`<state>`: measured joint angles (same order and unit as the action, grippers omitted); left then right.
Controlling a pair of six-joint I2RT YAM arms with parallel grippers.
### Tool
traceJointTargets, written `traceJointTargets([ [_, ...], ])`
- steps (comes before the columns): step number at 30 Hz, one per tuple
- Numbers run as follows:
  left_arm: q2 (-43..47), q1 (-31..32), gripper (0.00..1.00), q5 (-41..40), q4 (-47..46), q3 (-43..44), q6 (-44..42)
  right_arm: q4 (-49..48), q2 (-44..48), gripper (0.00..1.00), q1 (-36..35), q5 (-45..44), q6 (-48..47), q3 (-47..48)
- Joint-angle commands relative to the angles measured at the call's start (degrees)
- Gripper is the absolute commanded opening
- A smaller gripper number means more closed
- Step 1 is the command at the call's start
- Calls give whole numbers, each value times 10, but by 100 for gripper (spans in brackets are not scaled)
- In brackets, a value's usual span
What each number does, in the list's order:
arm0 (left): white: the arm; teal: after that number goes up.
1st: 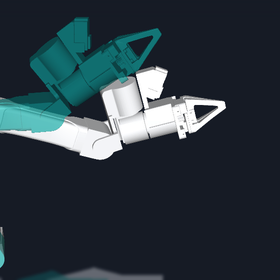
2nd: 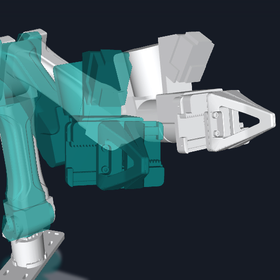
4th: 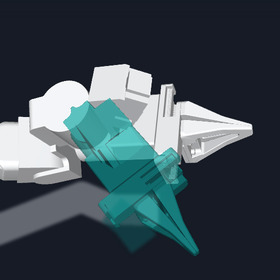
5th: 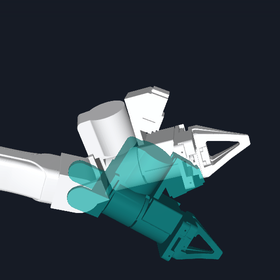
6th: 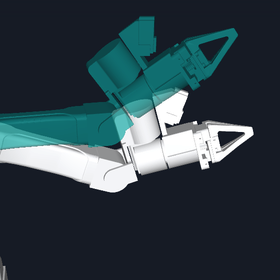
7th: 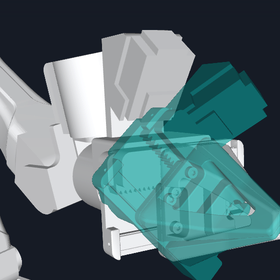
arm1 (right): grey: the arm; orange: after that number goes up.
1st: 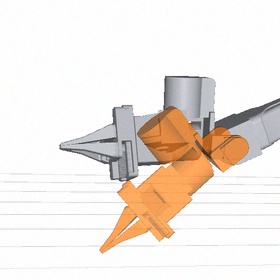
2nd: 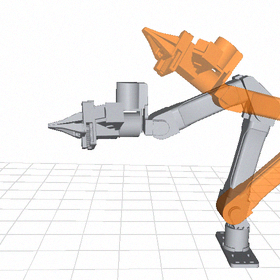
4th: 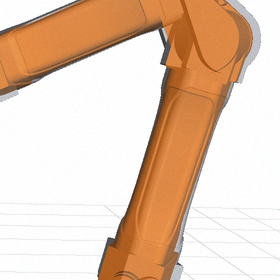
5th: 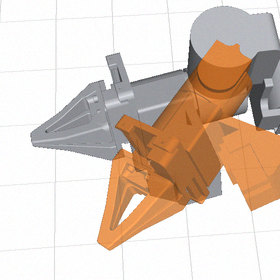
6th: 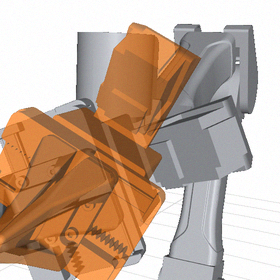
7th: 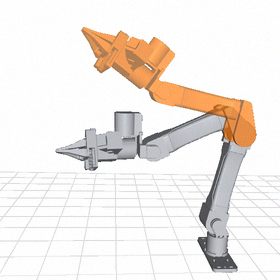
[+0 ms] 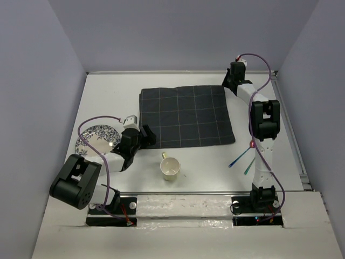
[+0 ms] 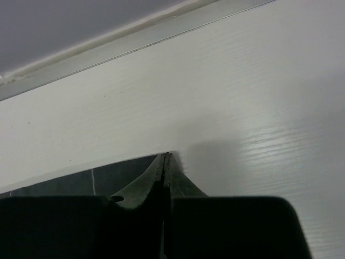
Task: Set the dinner table for one person
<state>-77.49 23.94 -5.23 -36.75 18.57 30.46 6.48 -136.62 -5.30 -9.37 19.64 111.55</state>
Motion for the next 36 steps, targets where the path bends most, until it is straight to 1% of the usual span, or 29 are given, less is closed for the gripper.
traceJointTargets([
  [1, 35, -1, 94, -26, -9, 7, -13, -33, -2, 15, 1, -4, -12, 22],
  [2, 41, -1, 94, -28, -10, 5, -14, -32, 8, 31, 1, 5, -9, 19],
  [3, 47, -1, 94, -28, -10, 4, -15, -32, 17, 36, 1, 14, -7, 16],
  [4, 60, -1, 94, -26, -11, 2, -16, -31, 27, 39, 1, 30, -4, 4],
  [5, 67, -1, 94, -26, -13, -1, -18, -32, 39, 45, 1, 38, -2, -4],
  [8, 95, -1, 94, -33, -16, -8, -22, -33, 99, 50, 1, 58, 3, -46],
  [9, 102, -1, 94, -36, -16, -9, -22, -37, 119, 51, -5, 65, 7, -62],
  [10, 109, -1, 94, -38, -16, -12, -24, -42, 160, 51, -5, 72, 11, -82],
  [11, 122, -1, 94, -40, -16, -16, -25, -47, 180, 51, -13, 86, 21, -124],
  [12, 128, -1, 94, -43, -16, -17, -27, -48, 200, 50, -13, 87, 29, -146],
  [13, 143, 0, 94, -43, -11, -18, -26, -48, 238, 49, -13, 88, 49, -170],
  [14, 152, 0, 94, -42, -10, -21, -25, -49, 257, 49, -13, 88, 59, -228],
  [16, 173, 0, 95, -40, -3, -24, -25, -52, 296, 47, -13, 71, 86, -297],
  [17, 196, 0, 95, -42, 2, -23, -25, -58, 333, 46, -13, 59, 106, -332],
  [18, 210, 1, 95, -43, 11, -21, -24, -58, 350, 46, -13, 57, 115, -366],
  [19, 239, 5, 95, -50, 30, -20, -22, -58, 367, 46, -13, 56, 129, -428],
  [20, 255, 8, 95, -52, 36, -20, -18, -76, 382, 45, -13, 61, 134, -456],
  [21, 269, 12, 95, -55, 43, -21, -9, -77, 408, 43, -13, 66, 139, -506],
  [22, 283, 21, 95, -55, 47, -22, -5, -78, 422, 42, -13, 67, 145, -532],
  [23, 307, 25, 95, -53, 50, -24, 2, -81, 436, 40, -13, 66, 155, -557],
  [24, 318, 29, 95, -51, 59, -23, 12, -85, 463, 34, -13, 66, 159, -581],
  [25, 336, 36, 95, -42, 65, -20, 18, -86, 476, 32, -13, 63, 167, -623],
  [28, 363, 48, 95, -24, 84, -13, 26, -90, 521, 32, -8, 64, 177, -671],
  [29, 376, 54, 95, -21, 91, -4, 28, -90, 532, 32, -8, 66, 182, -696],
  [32, 400, 65, 95, -18, 128, 15, 30, -89, 564, 36, -8, 55, 188, -725],
  [36, 443, 72, 95, 7, 159, 43, 41, -87, 577, 37, -8, 45, 189, -762],
])
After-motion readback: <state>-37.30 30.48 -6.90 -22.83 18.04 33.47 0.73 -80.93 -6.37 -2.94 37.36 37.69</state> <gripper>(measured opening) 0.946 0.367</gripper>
